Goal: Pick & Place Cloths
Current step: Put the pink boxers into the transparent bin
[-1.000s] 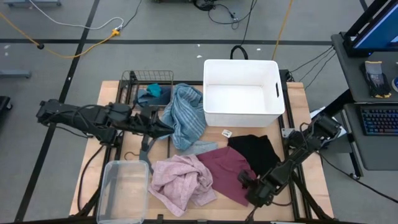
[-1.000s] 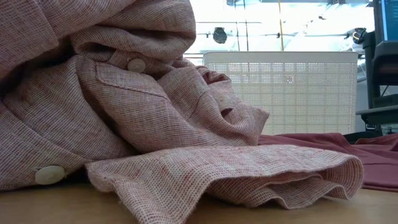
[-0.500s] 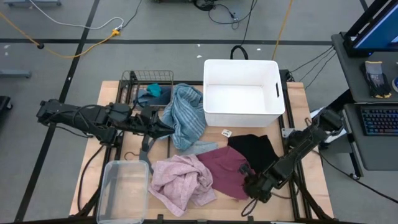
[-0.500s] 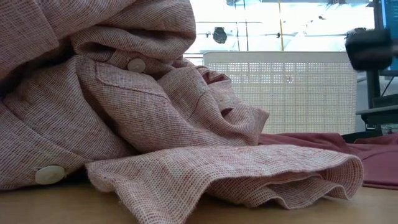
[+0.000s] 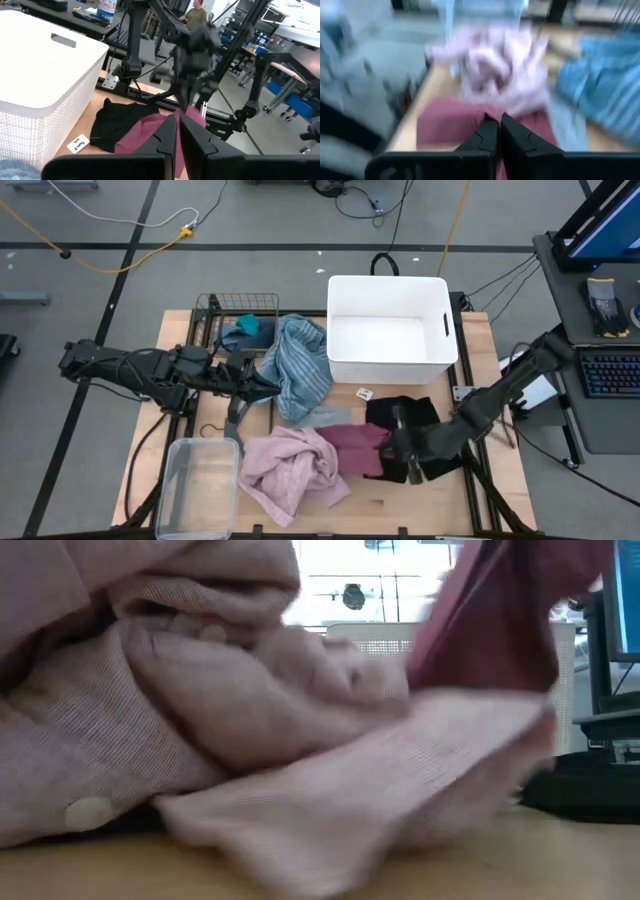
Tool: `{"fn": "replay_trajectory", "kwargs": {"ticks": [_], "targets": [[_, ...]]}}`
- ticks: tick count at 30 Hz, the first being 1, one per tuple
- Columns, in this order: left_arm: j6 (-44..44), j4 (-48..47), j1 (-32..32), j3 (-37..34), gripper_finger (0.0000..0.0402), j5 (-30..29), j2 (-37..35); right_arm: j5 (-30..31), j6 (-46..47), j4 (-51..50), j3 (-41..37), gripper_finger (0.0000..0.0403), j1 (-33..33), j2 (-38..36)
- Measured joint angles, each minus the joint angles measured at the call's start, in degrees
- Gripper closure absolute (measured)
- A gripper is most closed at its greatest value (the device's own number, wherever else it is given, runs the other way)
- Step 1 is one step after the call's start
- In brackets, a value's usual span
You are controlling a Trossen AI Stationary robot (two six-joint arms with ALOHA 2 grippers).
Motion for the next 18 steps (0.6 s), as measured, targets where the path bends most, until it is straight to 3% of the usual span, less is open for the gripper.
{"fn": "replay_trajectory", "kwargs": {"ticks": [8,18], "targets": [[-3.10,3.89,-0.16,-0.06,0.0380,0.24,1.04,1.43,-7.53,20.76,0.11,0.0402,-2.73,-7.41],[-3.29,20.57,-2.06,0.00,0.0380,4.85,9.62,1.08,-10.20,36.73,0.15,0.0402,-4.47,-8.09]]}}
